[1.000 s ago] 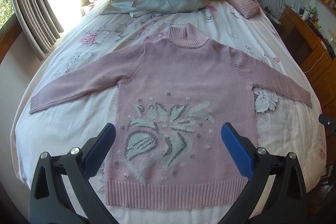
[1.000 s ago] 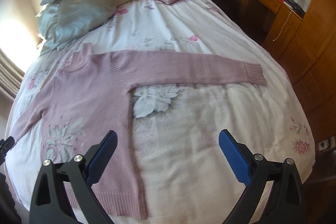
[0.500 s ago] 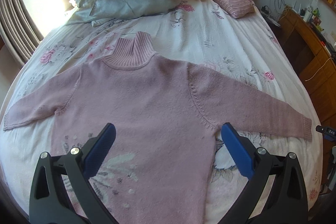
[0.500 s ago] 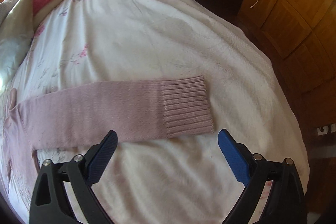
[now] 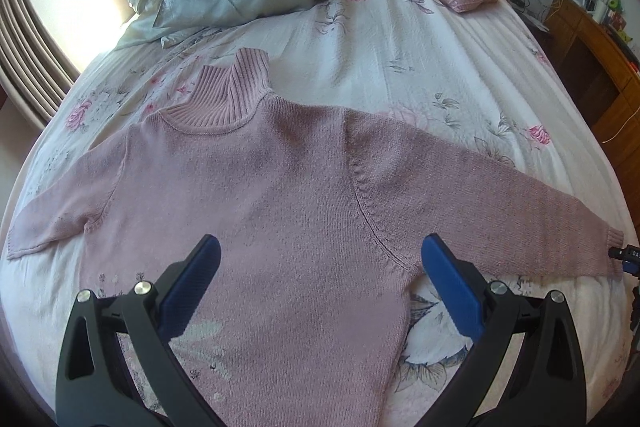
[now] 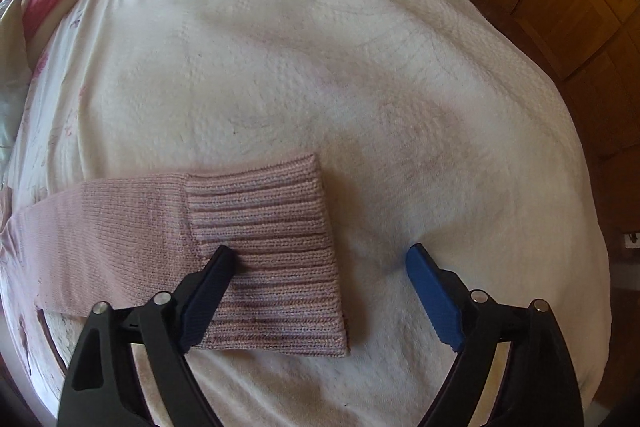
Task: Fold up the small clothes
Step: 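Move the right tool to the sweater's sleeve cuff and grasp it, then carry the cuff with the right tool across the sweater body toward the other sleeve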
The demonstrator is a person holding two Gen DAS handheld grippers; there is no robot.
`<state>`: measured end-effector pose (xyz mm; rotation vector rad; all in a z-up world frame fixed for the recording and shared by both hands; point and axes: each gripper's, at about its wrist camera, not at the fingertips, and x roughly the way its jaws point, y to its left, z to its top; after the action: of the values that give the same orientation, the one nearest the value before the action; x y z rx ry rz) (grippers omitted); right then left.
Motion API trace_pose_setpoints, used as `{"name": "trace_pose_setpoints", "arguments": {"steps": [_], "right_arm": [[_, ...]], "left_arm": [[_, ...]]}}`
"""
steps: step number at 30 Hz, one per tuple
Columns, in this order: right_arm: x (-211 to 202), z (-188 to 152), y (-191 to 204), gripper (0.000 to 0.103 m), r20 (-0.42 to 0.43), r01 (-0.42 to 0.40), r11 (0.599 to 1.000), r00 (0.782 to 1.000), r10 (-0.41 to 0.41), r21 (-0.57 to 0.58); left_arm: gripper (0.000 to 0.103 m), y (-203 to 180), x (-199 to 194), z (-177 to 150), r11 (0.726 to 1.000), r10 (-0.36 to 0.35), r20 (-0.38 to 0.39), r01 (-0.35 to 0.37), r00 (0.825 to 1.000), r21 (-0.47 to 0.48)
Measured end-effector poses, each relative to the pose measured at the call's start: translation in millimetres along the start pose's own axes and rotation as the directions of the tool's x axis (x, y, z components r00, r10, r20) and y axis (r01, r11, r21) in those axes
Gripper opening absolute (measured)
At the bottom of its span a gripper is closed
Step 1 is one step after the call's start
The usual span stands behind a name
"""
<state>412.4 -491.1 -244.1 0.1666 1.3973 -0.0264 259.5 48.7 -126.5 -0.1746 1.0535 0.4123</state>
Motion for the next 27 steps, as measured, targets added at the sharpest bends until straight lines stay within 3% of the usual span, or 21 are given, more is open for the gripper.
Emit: {"name": "trace_pose_setpoints", "arguments": {"steps": [1, 3, 4, 5, 6, 11, 15, 21, 27], "right_arm": [[-0.9, -0.6, 2.3, 0.079, 0.005, -0.003, 1.000, 1.000, 0.003, -0.020], [-5.5, -0.2, 11.1, 0.050, 0.018, -0.027, 0.998, 0.999, 0.028, -0.057], [-8.5, -0.6, 13.9, 0.040, 0.020, -0.052, 0.996, 0.998, 0.053, -0.067], [-11.2, -0.3, 16.4, 0.019, 0.018, -0.075, 0.995, 0.997, 0.077, -0.069], [-15.4, -0.6, 19.2, 0.014, 0.019, -0.111, 0.992, 0.994, 0.112, -0.064], [-50.8, -7.7, 56.8, 0.012, 0.105, -0.212, 0.968, 0.968, 0.226, -0.131], [-76.6, -17.7, 124.0, 0.012, 0.117, -0.310, 0.916, 0.931, 0.347, -0.254], [-89.7, -47.3, 246.8, 0.012, 0.032, -0.448, 0.795, 0.864, 0.503, -0.409], [-58.4, -75.9, 337.8, 0.012, -0.085, -0.492, 0.734, 0.852, 0.516, -0.468]], "left_arm": [[0.100, 1.2, 1.5, 0.1, 1.000, 0.003, -0.001, -0.003, 1.000, -0.004], [0.100, 4.1, 4.0, -0.4, 1.000, 0.006, -0.007, -0.006, 1.000, -0.014], [0.100, 6.0, 5.8, -0.4, 1.000, 0.006, -0.011, -0.006, 1.000, -0.018], [0.100, 8.6, 7.2, -0.6, 1.000, 0.006, -0.015, -0.007, 1.000, -0.021], [0.100, 11.1, 7.9, -1.0, 1.000, 0.008, -0.017, -0.008, 1.000, -0.023], [0.100, 33.9, 7.6, -4.1, 0.999, 0.012, -0.026, -0.013, 1.000, -0.044], [0.100, 57.2, 8.0, -4.4, 0.997, 0.024, -0.034, -0.027, 0.999, -0.069], [0.100, 86.9, 5.6, -8.6, 0.994, 0.030, -0.037, -0.034, 0.999, -0.108], [0.100, 102.9, 6.6, -16.7, 0.991, 0.019, -0.052, -0.026, 0.998, -0.130]]}}
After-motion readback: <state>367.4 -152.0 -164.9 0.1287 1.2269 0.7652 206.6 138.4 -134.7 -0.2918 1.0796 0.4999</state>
